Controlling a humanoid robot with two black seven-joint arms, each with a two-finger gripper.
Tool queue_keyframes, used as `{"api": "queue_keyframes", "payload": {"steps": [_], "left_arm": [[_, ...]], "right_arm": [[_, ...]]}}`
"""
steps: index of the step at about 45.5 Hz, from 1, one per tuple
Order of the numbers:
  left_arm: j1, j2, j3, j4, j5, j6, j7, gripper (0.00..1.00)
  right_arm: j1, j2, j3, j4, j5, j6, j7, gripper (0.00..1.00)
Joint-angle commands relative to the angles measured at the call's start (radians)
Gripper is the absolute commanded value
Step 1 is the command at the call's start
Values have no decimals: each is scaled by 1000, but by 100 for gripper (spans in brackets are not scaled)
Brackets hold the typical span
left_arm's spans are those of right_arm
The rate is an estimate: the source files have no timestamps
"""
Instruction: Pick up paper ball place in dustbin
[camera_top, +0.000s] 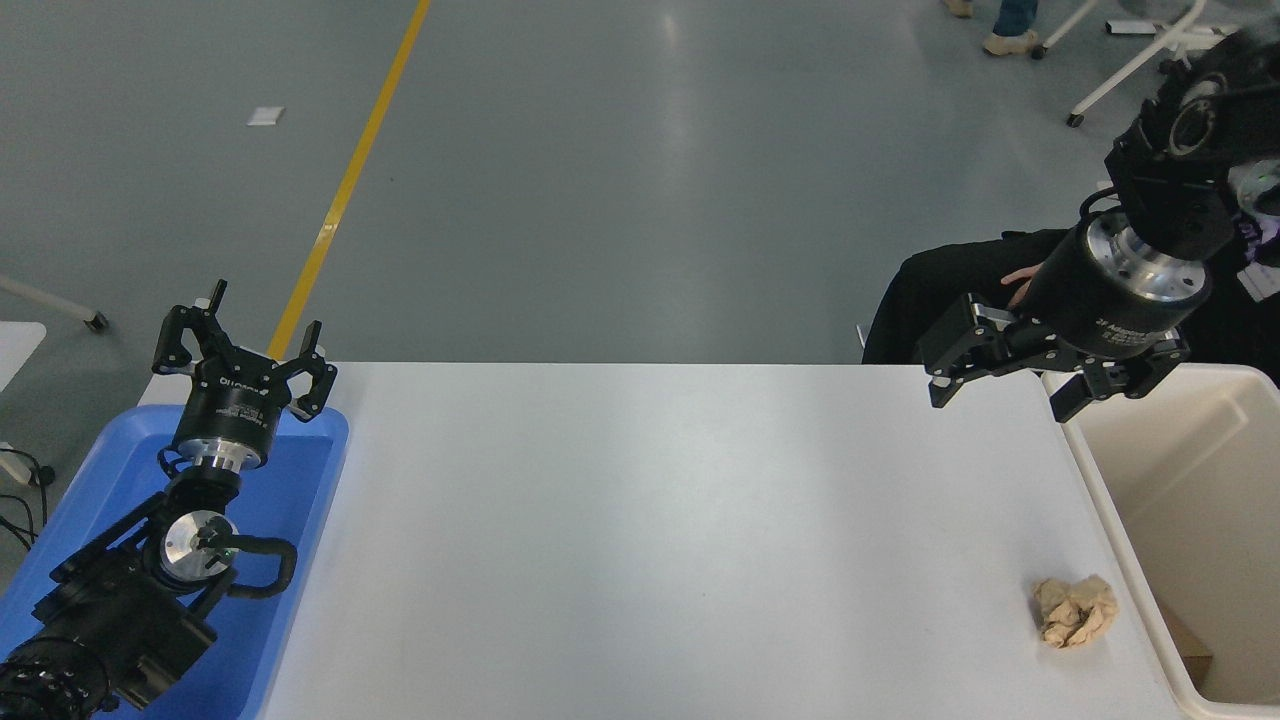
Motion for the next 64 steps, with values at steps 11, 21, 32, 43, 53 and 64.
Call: {"api": "queue_keyframes", "payload": {"steps": [11, 21, 32, 43, 53, 64], "left_arm": [[0, 0, 0, -1, 0, 0, 0, 99], [0, 0, 0, 1, 0, -2, 0, 99], [0, 0, 0, 1, 0, -2, 0, 99], [-1, 0, 0, 1, 0, -2, 0, 99], [0, 0, 0, -1, 0, -2, 0, 99], [0, 0, 0, 1, 0, 0, 0, 99]], "right_arm": [[-508, -101, -13, -126, -126, -623, 1, 100], [-740, -78, 110, -226, -272, -646, -2, 100], [-850, -81, 224, -281, -267, -651, -2, 100], [-930, -83, 297, -338, -198, -666, -2, 100], [-956, -80, 296, -344, -155, -688, -4, 99], [-967, -80, 297, -345, -152, -706, -2, 99]]}}
